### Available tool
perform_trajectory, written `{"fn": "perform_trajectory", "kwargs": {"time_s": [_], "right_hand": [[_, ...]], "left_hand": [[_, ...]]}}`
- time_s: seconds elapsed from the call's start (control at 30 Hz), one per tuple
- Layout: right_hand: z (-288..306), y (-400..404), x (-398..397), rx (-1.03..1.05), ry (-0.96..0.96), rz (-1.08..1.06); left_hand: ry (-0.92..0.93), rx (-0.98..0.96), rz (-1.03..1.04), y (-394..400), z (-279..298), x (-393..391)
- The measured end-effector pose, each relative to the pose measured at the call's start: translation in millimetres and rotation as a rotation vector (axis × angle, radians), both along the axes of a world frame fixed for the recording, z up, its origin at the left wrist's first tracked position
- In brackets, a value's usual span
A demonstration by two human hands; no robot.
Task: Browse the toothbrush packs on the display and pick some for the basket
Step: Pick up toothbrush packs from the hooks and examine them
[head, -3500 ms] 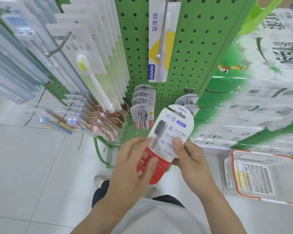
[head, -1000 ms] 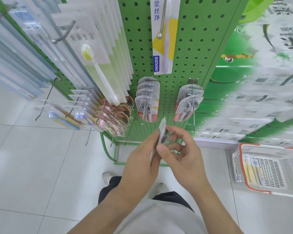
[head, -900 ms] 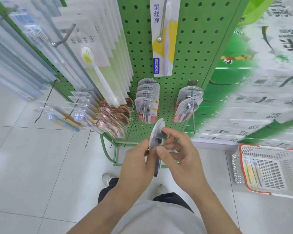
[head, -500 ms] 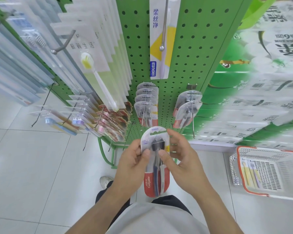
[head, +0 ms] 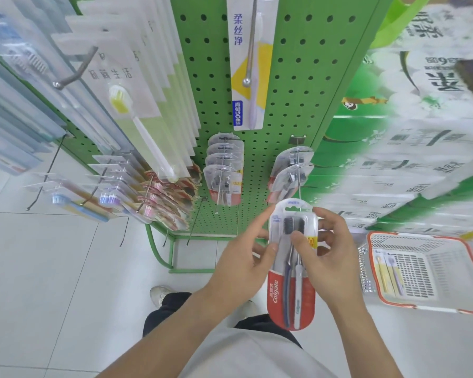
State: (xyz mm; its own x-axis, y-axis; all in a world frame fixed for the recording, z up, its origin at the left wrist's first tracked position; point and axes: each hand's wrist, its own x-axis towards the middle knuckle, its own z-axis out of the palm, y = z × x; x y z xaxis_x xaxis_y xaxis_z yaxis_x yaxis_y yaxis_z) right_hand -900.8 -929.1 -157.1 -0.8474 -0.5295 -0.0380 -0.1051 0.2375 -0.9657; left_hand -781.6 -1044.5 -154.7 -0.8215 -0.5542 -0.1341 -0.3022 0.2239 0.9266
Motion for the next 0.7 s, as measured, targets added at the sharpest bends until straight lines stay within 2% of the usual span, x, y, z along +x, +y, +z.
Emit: {"fn": "perform_trajectory", "kwargs": {"time_s": [0.47, 0.7], "right_hand": [[-19.9, 19.8, -5.5, 0.038, -0.105, 0.062], [-31.3, 22.8, -23.4, 0.121, -0.161, 0.159]], "left_hand": [[-0.145, -0.162, -0.084, 6.1, -23.2, -8.8], [-0.121, -0.208, -0.067, 9.7, -30.2, -13.7]]}}
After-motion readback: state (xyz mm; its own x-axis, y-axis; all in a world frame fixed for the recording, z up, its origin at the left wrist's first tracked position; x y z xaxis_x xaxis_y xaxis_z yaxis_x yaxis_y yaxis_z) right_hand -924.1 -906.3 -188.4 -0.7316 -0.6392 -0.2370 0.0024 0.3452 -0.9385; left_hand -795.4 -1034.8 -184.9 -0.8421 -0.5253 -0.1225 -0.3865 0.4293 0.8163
